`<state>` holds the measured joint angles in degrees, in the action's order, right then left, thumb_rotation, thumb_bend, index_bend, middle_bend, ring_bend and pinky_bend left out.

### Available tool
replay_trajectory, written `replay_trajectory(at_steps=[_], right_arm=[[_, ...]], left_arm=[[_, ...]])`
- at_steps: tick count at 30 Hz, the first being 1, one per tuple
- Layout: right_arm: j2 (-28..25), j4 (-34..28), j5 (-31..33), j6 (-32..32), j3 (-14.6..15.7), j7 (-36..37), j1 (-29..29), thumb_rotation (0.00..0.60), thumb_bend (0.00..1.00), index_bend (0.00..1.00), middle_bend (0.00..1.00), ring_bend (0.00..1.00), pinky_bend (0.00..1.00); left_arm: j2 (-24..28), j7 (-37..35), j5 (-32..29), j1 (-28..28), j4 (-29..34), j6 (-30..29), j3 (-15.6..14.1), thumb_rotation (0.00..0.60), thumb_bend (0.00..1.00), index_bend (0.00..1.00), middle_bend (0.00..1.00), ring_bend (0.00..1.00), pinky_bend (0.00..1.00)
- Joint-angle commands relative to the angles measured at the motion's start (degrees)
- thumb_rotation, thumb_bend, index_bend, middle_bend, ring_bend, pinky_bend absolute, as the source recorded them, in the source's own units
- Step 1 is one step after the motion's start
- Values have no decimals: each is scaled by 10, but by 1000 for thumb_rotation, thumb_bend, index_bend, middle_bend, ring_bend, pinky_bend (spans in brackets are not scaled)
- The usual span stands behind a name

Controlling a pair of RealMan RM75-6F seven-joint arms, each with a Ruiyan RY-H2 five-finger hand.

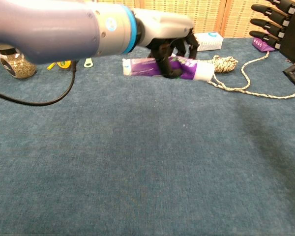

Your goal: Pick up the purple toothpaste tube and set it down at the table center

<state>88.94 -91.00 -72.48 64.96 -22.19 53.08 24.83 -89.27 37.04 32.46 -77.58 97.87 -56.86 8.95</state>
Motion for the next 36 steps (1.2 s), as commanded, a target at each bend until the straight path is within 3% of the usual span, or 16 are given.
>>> replay_trajectory(at_steps=[1, 10, 16, 19, 23, 31, 34, 36], right_arm=[[-5, -2, -2, 3, 1, -1, -3, 184, 0, 0, 0, 0, 0], [-26, -9, -6, 12, 3, -5, -12, 186, 0, 0, 0, 0, 0], [-37, -12, -6, 16, 3, -3, -16, 191, 0, 0, 0, 0, 0], [-43, -12, -5, 17, 1, -4, -17, 194, 0, 0, 0, 0, 0], [-52, -13, -4, 16, 0, -9, -17, 206, 0, 0, 0, 0, 0], [-76, -4, -18, 18, 9, -26, -21, 225, 0, 0, 0, 0, 0], [-88, 4, -29, 15, 19, -44, -21, 318, 0, 0, 0, 0, 0], [-97, 11, -37, 13, 28, -64, -21, 493, 0, 0, 0, 0, 0]], left_arm=[[-9, -4, 4, 11, -12, 1, -12, 600, 1000, 563, 538, 535, 653], [-58, -5, 5, 40, -79, 10, -37, 600, 1000, 480, 459, 463, 626], [-68, -11, 4, 52, -96, 26, -32, 600, 1000, 280, 289, 300, 485], [-63, -6, 1, 55, -92, 32, -33, 600, 940, 147, 179, 182, 375], [-54, -3, -1, 61, -80, 33, -30, 600, 829, 53, 103, 116, 330], [9, -15, 34, 104, -16, -25, -31, 600, 818, 30, 76, 100, 325], [47, -18, 56, 132, 29, -60, -42, 600, 818, 58, 76, 111, 325], [77, -21, 73, 156, 64, -88, -53, 600, 818, 80, 80, 127, 325]])
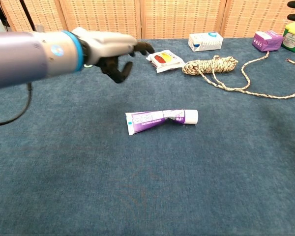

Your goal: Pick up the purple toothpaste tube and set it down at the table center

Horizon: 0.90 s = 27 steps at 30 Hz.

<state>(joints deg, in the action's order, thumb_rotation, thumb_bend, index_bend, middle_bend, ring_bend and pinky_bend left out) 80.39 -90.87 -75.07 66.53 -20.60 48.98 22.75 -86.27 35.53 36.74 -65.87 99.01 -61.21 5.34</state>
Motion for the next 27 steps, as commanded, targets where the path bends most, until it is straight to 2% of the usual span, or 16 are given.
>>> replay_trajectory(at_steps=[1, 2, 3, 6, 10, 13, 15, 18, 27], right_arm=[[-12, 11, -13, -1, 14, -28, 0, 542, 0, 0, 0, 0, 0], [-13, 17, -16, 3, 18, -40, -1, 591, 0, 0, 0, 0, 0], [-13, 21, -18, 5, 21, -49, -2, 600, 0, 0, 0, 0, 0], [-17, 33, -23, 20, 29, -82, -7, 600, 0, 0, 0, 0, 0], [-26, 38, -28, 22, 38, -102, -10, 600, 0, 14, 0, 0, 0], [-41, 45, -42, 21, 52, -121, -13, 600, 0, 71, 0, 0, 0], [-48, 51, -52, 26, 62, -146, -16, 600, 0, 109, 0, 0, 0], [-68, 54, -68, 39, 85, -227, -26, 600, 0, 147, 0, 0, 0], [-100, 22, -55, 75, 106, -378, -55, 600, 0, 150, 2, 0, 0]], left_arm=[[54, -6, 36, 45, 61, -51, -21, 600, 818, 85, 85, 132, 325], [68, -9, 48, 59, 75, -68, -27, 600, 818, 90, 96, 138, 325], [77, -11, 59, 71, 84, -82, -33, 600, 818, 96, 111, 146, 325], [114, -23, 106, 121, 115, -139, -60, 600, 819, 133, 150, 181, 325], [142, -42, 141, 160, 131, -171, -75, 600, 818, 179, 196, 218, 325], [163, -66, 176, 200, 138, -208, -88, 600, 818, 220, 221, 240, 325], [174, -80, 200, 227, 138, -229, -99, 600, 818, 252, 234, 253, 326], [198, -118, 237, 292, 131, -278, -128, 600, 818, 301, 254, 273, 335], [219, -169, 300, 391, 89, -339, -144, 600, 818, 347, 274, 283, 336]])
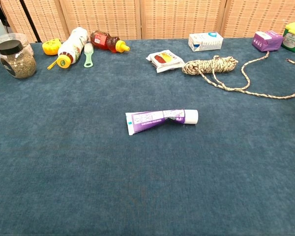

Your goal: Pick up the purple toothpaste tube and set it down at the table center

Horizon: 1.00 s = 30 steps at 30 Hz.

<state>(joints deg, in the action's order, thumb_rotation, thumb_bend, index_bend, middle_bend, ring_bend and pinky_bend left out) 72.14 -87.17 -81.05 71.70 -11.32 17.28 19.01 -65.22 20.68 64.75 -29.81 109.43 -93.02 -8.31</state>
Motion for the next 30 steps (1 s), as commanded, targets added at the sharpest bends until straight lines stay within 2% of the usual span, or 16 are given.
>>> replay_trajectory(at_steps=[1, 5, 15, 23, 30], right_arm=[[-20, -24, 9, 31, 14, -83, -23, 600, 0, 148, 1, 0, 0], [-28, -49, 17, 51, 19, -135, -37, 600, 0, 141, 2, 0, 0], [-48, -100, 9, 81, 48, -192, -71, 600, 0, 130, 1, 0, 0], [-54, -109, 0, 93, 53, -190, -81, 600, 0, 123, 1, 0, 0], [-55, -107, -5, 98, 56, -179, -89, 600, 0, 113, 0, 0, 0]], left_arm=[[10, -33, 32, 43, -21, -25, -10, 600, 818, 348, 274, 283, 336], [10, -60, 68, 74, -36, -30, -15, 600, 818, 348, 274, 282, 336], [20, -91, 113, 134, -34, -17, -32, 600, 818, 348, 274, 274, 336], [35, -91, 142, 150, -22, -9, -9, 600, 818, 348, 274, 274, 336], [44, -58, 150, 163, -4, -1, 9, 600, 818, 333, 274, 260, 336]])
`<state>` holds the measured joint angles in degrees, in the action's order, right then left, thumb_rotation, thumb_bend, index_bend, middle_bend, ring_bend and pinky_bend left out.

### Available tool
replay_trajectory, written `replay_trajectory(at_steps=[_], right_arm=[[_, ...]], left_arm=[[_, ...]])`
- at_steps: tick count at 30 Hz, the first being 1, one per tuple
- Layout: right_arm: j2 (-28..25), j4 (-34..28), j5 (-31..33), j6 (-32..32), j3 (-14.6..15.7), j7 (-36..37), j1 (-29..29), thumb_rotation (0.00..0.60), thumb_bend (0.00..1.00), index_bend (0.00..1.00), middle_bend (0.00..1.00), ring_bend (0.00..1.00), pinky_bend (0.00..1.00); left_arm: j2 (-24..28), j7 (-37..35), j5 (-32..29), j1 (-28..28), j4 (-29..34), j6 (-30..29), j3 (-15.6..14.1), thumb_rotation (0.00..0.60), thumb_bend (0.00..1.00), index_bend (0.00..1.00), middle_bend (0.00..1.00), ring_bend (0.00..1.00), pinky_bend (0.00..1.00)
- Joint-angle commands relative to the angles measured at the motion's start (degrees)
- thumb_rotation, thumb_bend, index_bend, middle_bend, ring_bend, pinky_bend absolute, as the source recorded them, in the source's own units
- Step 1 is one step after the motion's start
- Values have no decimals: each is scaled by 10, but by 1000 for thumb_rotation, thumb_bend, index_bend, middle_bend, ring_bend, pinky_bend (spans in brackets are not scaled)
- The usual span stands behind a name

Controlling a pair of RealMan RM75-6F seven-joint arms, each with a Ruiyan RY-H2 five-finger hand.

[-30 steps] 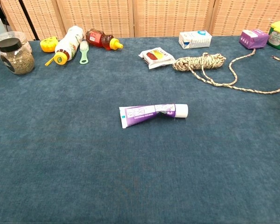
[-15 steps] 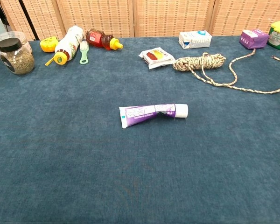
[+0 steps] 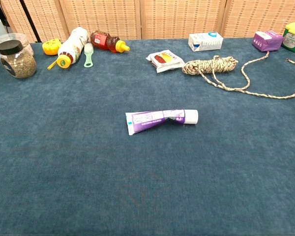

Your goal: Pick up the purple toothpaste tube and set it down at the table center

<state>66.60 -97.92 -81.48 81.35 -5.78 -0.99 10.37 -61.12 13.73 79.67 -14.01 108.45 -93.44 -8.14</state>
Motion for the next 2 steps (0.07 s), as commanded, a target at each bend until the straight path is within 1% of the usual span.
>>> replay_trajectory(at_steps=[1, 2], right_arm=[[0, 1, 0, 1, 1, 4, -3, 600, 0, 113, 0, 0, 0], [0, 1, 0, 1, 1, 4, -3, 600, 0, 113, 0, 0, 0]], left_arm=[[2, 14, 0, 8, 7, 4, 10, 600, 818, 333, 274, 260, 336], [2, 16, -1, 9, 7, 4, 11, 600, 818, 333, 274, 260, 336]])
